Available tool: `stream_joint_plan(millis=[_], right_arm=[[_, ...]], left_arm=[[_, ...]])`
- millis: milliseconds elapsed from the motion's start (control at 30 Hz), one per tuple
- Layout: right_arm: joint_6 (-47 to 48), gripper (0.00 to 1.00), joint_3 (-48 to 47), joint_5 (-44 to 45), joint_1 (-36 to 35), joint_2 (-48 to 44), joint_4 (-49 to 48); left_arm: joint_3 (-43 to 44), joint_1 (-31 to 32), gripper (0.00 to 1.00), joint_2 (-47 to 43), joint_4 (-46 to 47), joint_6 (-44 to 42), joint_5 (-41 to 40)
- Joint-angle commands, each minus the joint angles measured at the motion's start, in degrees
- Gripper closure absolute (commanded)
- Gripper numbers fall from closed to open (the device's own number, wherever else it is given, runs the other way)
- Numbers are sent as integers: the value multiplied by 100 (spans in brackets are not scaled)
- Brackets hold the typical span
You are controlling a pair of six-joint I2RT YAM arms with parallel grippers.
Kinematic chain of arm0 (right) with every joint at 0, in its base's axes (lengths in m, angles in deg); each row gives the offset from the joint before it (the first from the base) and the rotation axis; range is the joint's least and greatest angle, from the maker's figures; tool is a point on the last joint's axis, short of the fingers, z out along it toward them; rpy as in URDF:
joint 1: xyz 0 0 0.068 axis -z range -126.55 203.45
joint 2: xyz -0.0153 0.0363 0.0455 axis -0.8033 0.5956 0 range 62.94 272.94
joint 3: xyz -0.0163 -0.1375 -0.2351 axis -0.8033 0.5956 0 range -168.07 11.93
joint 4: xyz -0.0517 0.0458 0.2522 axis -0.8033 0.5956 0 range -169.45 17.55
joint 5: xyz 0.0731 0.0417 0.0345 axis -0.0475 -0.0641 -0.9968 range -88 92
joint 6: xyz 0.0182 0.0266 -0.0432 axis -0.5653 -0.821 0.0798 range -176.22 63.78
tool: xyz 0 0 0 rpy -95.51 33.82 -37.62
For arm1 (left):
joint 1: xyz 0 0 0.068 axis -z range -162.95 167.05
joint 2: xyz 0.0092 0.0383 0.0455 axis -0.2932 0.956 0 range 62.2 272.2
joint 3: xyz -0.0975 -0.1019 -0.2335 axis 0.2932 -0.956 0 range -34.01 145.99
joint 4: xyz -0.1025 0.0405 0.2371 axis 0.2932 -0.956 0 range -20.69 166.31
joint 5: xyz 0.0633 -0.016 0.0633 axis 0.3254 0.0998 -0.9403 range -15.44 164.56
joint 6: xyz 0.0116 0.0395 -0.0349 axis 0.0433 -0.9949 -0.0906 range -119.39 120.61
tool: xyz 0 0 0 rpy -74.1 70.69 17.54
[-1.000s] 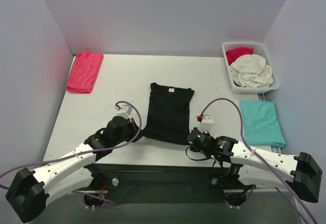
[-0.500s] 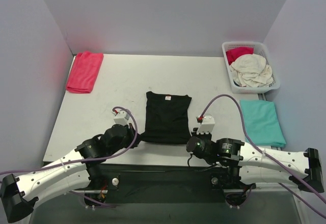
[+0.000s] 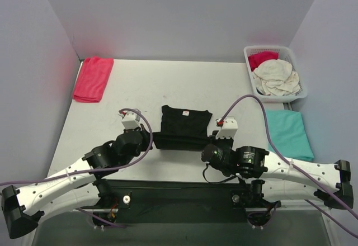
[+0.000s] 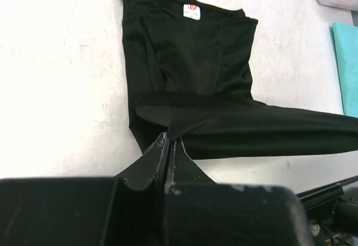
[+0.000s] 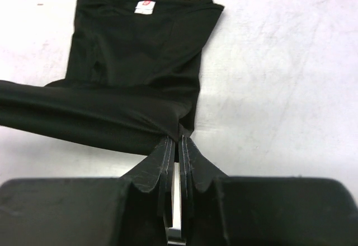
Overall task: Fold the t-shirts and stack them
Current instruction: Fold the long partially folded tshirt into a neat square
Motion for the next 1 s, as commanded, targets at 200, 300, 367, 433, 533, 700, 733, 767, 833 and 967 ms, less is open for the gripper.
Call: stream_joint_plan(millis=[200, 300, 367, 433, 533, 700, 733, 767, 833, 967], right_arm=[[351, 100, -36, 784, 612, 342, 163], [843, 100, 113, 592, 989, 378, -416], [1133, 100, 175, 485, 1288, 430, -909], [1520, 100, 184, 266, 1499, 518, -1329], [2012, 100, 202, -154, 1930, 755, -1962], [2557, 100, 141, -947, 2800, 1466, -2957], [2628, 100, 88, -1130, 2888, 1607, -3193], [2681, 100, 27, -1228, 3063, 1904, -3309], [2794, 100, -218, -1369, 3204, 2379, -3528], [2866, 100, -641, -1518, 3433, 3049, -3644]], left_arm=[[561, -39, 100, 923, 788, -771, -985], [789, -118, 100, 1318, 1034, -965, -1144], [965, -224, 100, 1599, 1227, -1053, -1188], [1044, -372, 100, 1897, 1464, -1185, -1109], [1308, -618, 100, 2415, 1614, -1264, -994], [1685, -1049, 100, 3155, 1948, -1352, -688], [1747, -1129, 100, 3426, 2010, -1343, -635], [1809, -1295, 100, 3568, 2045, -1343, -547], [1993, -1445, 100, 3997, 2229, -1352, -284], [2363, -1718, 100, 4736, 2590, -1509, 121]])
